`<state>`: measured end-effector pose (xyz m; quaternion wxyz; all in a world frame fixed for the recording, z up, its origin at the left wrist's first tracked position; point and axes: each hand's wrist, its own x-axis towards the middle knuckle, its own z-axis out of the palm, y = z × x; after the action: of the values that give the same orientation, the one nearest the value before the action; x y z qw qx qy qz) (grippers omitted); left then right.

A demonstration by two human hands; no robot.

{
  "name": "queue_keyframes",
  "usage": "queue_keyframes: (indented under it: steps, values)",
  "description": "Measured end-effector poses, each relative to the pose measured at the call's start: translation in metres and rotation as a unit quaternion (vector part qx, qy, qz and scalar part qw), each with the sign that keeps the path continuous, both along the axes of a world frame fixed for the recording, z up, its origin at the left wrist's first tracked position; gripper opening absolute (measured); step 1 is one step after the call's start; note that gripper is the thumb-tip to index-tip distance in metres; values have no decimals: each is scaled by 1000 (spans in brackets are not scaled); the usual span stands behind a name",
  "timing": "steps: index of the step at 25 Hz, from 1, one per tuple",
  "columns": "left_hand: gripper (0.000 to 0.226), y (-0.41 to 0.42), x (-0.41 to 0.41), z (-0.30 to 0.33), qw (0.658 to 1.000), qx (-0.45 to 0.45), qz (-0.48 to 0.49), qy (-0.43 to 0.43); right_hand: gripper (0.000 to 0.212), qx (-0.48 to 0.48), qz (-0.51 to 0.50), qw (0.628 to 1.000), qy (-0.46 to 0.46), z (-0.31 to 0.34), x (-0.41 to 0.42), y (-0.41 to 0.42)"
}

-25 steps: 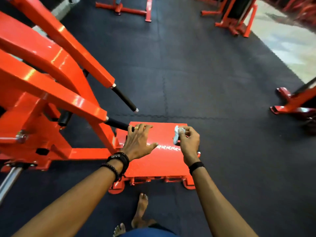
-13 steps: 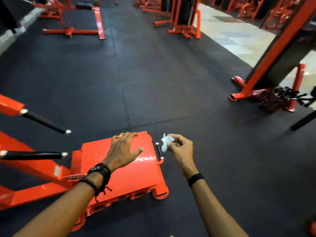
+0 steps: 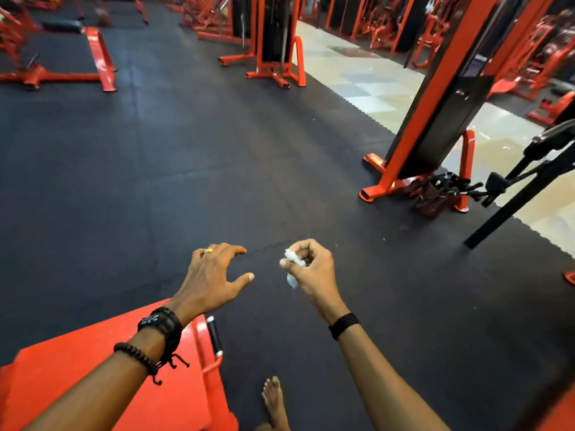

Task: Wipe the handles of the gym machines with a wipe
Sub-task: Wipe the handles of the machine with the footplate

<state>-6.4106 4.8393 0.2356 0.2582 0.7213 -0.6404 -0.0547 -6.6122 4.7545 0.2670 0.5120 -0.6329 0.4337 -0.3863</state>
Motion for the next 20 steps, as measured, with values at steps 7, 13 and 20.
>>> queue_keyframes:
  steps: [7,13,20]
  values:
    - [71,-180,25,17,998,-13,30,48,9,-10,67,998,17,33,33,-199]
    - [71,-237,91,13,993,7,109,52,4,28,133,991,10,5,130,-288]
    - [67,-273,217,-15,949,12,301,92,6,70,310,948,-24,-20,302,-378]
